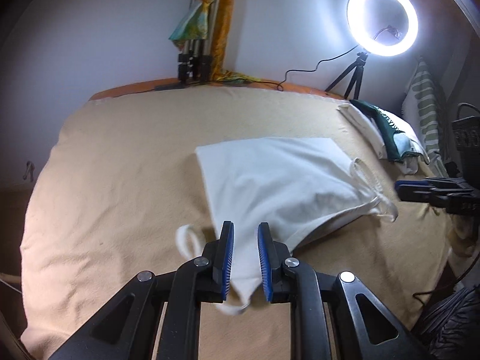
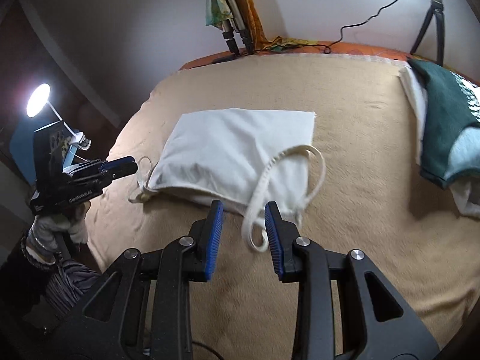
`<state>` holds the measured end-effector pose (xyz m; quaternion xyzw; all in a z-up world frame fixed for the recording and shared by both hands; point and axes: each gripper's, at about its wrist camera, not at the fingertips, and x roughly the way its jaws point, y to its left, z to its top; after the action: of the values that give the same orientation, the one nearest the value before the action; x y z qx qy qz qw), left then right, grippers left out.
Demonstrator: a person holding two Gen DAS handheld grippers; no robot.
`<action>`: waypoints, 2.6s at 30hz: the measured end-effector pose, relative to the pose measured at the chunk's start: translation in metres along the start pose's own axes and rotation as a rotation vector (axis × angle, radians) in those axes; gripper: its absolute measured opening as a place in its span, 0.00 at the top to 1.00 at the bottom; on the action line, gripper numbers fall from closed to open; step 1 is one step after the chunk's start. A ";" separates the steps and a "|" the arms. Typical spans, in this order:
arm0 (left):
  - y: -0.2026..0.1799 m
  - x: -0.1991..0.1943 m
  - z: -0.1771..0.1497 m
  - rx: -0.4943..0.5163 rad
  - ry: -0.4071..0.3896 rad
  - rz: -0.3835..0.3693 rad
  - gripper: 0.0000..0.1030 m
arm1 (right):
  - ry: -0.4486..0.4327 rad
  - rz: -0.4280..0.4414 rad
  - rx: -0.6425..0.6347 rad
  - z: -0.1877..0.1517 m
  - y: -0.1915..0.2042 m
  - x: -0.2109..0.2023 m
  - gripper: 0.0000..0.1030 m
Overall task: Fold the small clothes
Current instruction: 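Move both open grippers to the folded edge of the white tank top, then close both grippers on the folded tank top edge and lift it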
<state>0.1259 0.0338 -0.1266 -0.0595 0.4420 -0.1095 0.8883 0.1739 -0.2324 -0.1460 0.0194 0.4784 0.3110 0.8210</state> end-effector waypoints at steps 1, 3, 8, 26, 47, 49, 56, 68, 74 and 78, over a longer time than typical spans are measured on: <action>-0.004 0.004 0.001 0.008 0.006 -0.004 0.85 | 0.010 -0.008 -0.007 0.003 0.002 0.008 0.70; -0.012 0.012 0.002 0.040 0.021 0.005 0.85 | 0.034 -0.054 -0.020 0.010 0.006 0.028 0.70; -0.019 0.031 -0.007 0.110 0.087 0.037 0.85 | 0.144 -0.057 0.058 0.000 0.003 0.052 0.70; 0.037 0.017 0.005 -0.167 0.063 -0.059 0.61 | -0.053 0.047 0.172 0.011 -0.058 -0.006 0.51; 0.031 0.055 0.012 -0.204 0.107 -0.035 0.65 | -0.070 0.137 0.301 0.081 -0.108 0.087 0.68; 0.032 0.057 0.012 -0.201 0.107 -0.030 0.65 | -0.059 0.109 0.280 0.082 -0.107 0.091 0.89; 0.028 0.056 0.011 -0.177 0.095 -0.005 0.64 | -0.101 -0.038 0.338 0.080 -0.123 0.081 0.96; 0.058 0.049 0.012 -0.345 0.094 -0.106 0.50 | -0.016 0.126 0.380 0.033 -0.127 0.041 0.53; 0.073 0.059 0.015 -0.464 0.108 -0.207 0.51 | -0.007 0.252 0.443 0.015 -0.140 0.046 0.53; 0.079 0.066 0.019 -0.523 0.110 -0.273 0.51 | -0.004 0.346 0.470 0.012 -0.141 0.054 0.58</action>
<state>0.1905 0.0946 -0.1823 -0.3390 0.4907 -0.1136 0.7946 0.2724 -0.3143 -0.2278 0.2912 0.5252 0.3270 0.7297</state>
